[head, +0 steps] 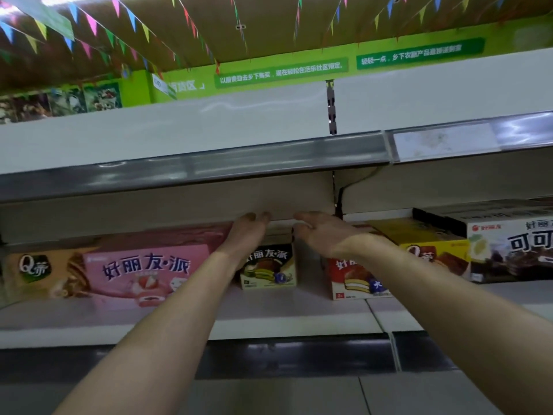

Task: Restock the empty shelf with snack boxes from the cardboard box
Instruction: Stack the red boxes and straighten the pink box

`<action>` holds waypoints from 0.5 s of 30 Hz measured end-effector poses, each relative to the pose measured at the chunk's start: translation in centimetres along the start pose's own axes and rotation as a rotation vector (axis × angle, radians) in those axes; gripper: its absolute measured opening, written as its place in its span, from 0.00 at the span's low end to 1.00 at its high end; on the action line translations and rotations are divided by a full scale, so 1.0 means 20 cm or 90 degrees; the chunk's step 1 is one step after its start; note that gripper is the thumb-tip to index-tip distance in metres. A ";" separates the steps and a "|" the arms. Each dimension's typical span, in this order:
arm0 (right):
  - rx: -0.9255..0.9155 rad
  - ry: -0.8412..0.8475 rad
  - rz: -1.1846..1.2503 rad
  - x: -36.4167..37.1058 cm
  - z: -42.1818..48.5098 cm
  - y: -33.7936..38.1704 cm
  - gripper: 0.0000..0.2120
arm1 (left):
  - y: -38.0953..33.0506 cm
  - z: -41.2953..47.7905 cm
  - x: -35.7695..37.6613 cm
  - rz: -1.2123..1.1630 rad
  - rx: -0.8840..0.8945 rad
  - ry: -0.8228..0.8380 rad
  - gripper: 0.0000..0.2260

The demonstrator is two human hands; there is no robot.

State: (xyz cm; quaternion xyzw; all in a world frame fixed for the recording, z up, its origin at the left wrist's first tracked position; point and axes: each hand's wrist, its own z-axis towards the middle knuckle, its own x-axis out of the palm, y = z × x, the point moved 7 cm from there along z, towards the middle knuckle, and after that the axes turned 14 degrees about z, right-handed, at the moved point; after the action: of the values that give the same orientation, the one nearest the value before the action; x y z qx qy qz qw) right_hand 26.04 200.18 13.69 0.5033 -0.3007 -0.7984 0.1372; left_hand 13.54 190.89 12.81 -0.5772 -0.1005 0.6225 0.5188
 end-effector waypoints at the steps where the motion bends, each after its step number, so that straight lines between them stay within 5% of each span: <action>1: 0.005 0.009 -0.008 0.02 0.03 0.00 0.23 | 0.04 0.03 -0.01 -0.019 -0.033 0.006 0.23; 10: -0.054 0.111 -0.248 0.22 0.16 -0.01 0.26 | 0.34 0.35 0.12 -0.149 -0.216 0.095 0.33; 13: -0.064 0.118 -0.287 0.26 0.21 -0.05 0.23 | 0.32 0.27 0.13 -0.240 -0.247 0.126 0.14; 15: -0.077 0.113 -0.310 0.27 0.23 -0.05 0.21 | 0.33 0.27 0.15 -0.240 -0.254 0.137 0.11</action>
State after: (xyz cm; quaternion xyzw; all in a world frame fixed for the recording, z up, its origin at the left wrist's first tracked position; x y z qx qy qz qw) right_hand 19.69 199.77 10.59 0.6200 -0.1089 -0.7770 -0.0033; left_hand 6.12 192.77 7.89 -0.7016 -0.2707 0.4180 0.5096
